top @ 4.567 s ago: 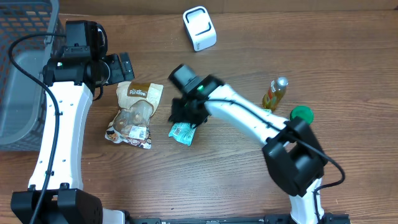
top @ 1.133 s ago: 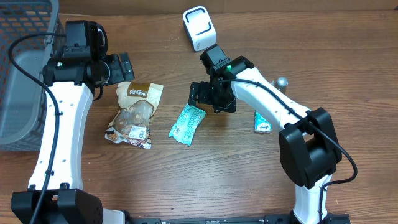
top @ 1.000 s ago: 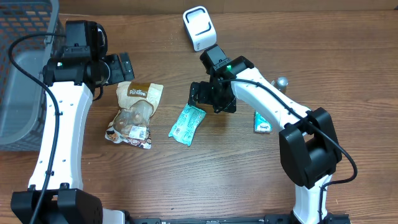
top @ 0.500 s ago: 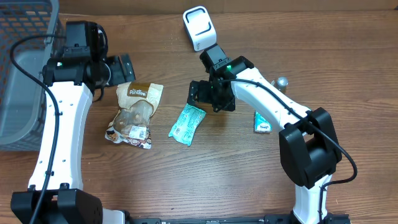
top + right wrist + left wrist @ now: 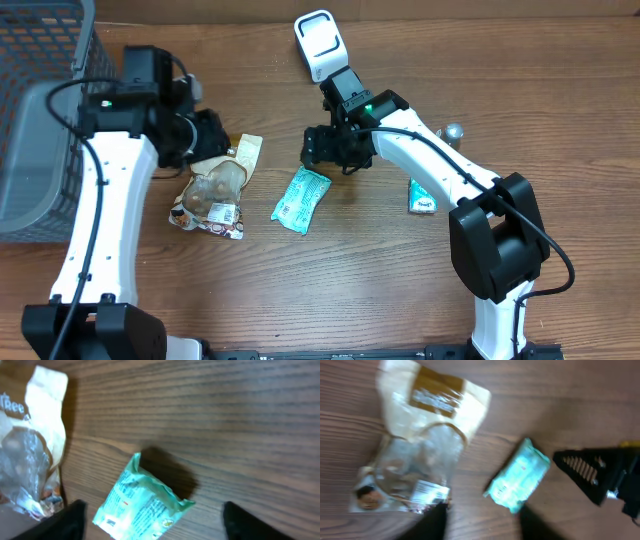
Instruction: Scan the item barcode
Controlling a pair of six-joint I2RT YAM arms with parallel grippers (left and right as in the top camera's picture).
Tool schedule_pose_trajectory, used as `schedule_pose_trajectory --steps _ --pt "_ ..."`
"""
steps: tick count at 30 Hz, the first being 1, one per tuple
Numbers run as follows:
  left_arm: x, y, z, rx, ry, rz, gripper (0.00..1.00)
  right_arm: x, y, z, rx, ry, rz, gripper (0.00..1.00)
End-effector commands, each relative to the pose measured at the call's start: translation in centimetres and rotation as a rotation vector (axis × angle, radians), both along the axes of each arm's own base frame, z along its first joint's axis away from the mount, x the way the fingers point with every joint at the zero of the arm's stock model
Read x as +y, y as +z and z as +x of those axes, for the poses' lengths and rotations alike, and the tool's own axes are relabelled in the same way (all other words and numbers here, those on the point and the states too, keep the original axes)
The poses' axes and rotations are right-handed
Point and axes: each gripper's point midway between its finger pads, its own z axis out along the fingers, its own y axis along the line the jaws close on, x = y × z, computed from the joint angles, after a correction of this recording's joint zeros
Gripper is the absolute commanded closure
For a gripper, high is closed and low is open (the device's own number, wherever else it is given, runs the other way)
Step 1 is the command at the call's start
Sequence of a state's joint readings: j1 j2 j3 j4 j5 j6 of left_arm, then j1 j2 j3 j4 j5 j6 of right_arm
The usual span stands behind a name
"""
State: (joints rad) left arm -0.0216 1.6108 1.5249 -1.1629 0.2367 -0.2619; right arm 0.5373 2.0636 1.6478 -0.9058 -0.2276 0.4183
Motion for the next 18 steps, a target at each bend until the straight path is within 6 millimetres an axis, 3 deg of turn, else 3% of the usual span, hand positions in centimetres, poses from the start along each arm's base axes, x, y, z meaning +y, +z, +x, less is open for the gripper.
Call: schedule_pose_trajectory --steps 1,5,7,14,18 --pt "-2.9 -2.2 -1.5 0.064 -0.074 -0.047 0.96 -0.5 1.5 0.0 -0.06 0.096 -0.013 0.29" --pt "-4.9 -4.8 -2.5 0.088 -0.135 -0.043 0.96 -1.1 1.3 -0.2 -0.051 0.126 -0.019 0.45" --pt "-5.8 -6.0 -3.2 0.111 -0.148 -0.044 0.96 -1.1 1.2 -0.3 -0.048 0.146 -0.014 0.46" --pt "-7.4 -10.8 -4.8 0.21 -0.136 -0.034 0.96 0.3 -0.8 -1.6 0.016 0.27 0.057 0.3" --pt "-7.8 -12.6 -4.8 0.257 -0.131 -0.029 0.96 0.7 -2.1 -2.0 0.048 0.29 0.072 0.28"
